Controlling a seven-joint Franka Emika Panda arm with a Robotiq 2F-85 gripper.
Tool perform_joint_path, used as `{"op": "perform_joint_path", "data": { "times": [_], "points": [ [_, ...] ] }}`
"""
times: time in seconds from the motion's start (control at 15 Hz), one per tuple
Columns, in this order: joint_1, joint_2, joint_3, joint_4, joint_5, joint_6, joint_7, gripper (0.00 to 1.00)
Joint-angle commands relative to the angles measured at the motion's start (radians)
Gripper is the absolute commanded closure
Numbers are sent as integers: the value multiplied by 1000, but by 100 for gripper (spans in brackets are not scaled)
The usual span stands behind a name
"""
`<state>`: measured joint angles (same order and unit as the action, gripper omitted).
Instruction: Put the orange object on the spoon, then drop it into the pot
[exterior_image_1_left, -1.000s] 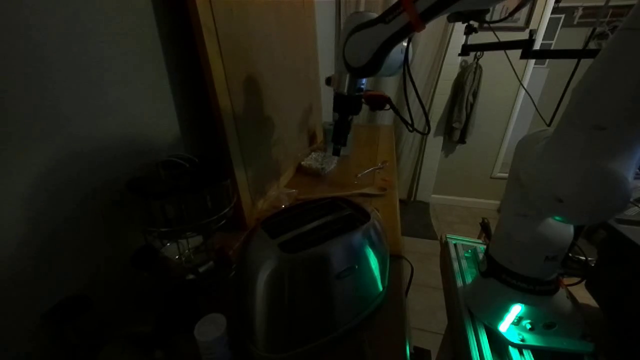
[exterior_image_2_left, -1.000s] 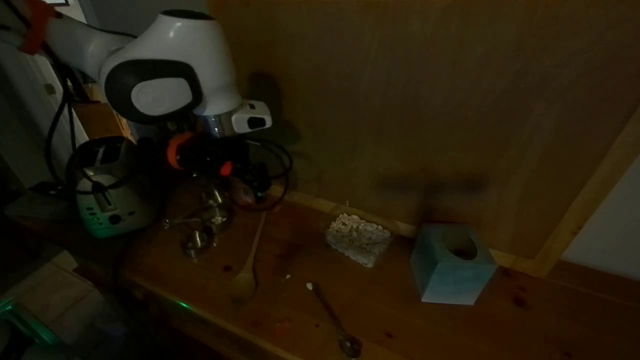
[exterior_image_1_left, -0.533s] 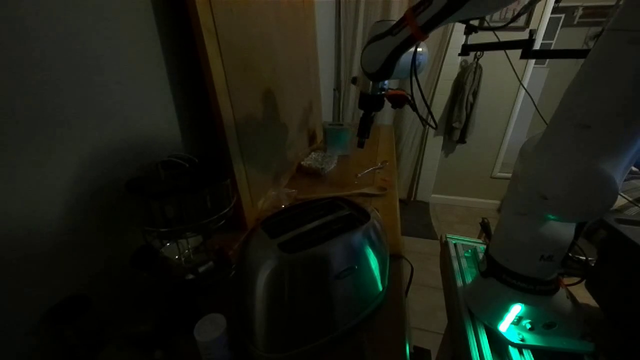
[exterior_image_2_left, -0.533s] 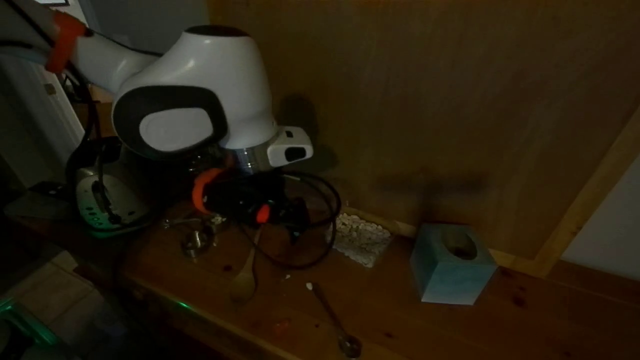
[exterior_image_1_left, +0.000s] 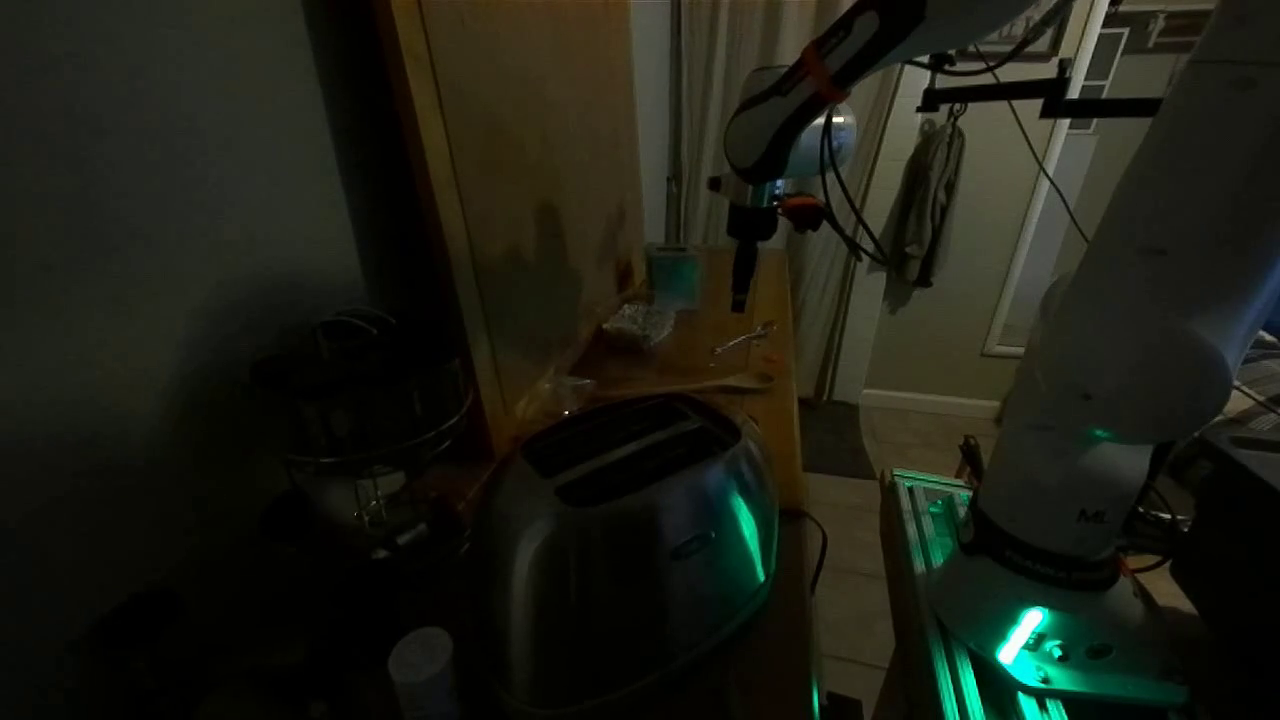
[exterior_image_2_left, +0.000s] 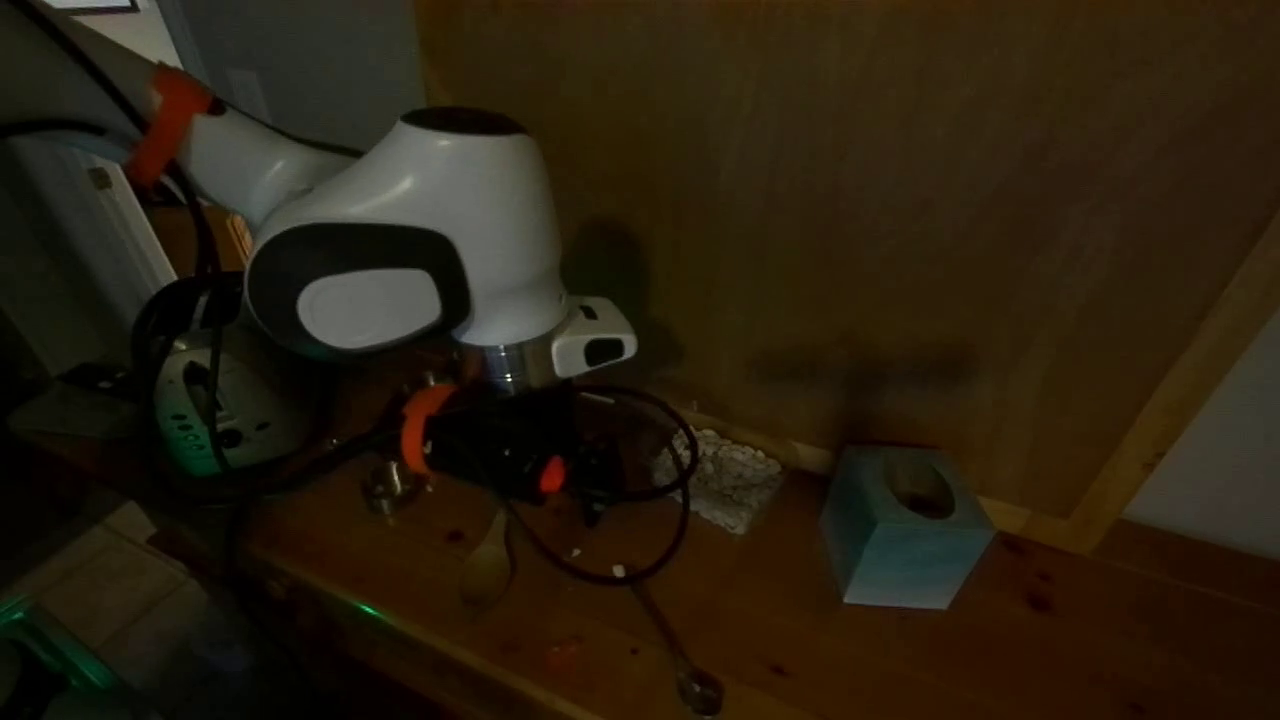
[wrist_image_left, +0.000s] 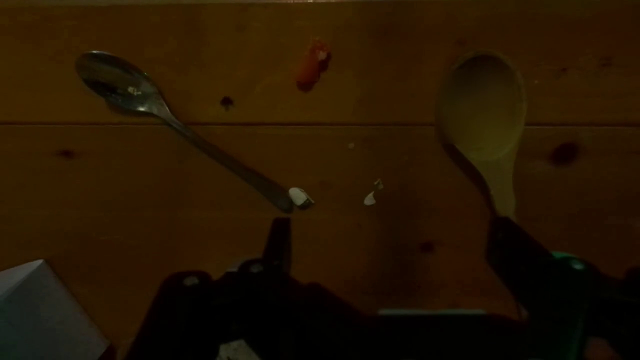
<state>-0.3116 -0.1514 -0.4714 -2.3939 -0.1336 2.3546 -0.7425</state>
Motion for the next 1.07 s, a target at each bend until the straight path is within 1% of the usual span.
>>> {"op": "perform_joint_path", "data": {
  "times": [0.0,0.47,0.53,0.93,1.0],
  "points": [
    [-16,0,17,1,3,-1,-1,0],
    [-16,0,17,1,3,-1,-1,0],
    [-18,3,16,-8,-1,26,4,0],
    [-40,26,8,-39,-23,27,-8,0],
    [-47,33,6,-47,-29,42,-4,0]
  ]
}}
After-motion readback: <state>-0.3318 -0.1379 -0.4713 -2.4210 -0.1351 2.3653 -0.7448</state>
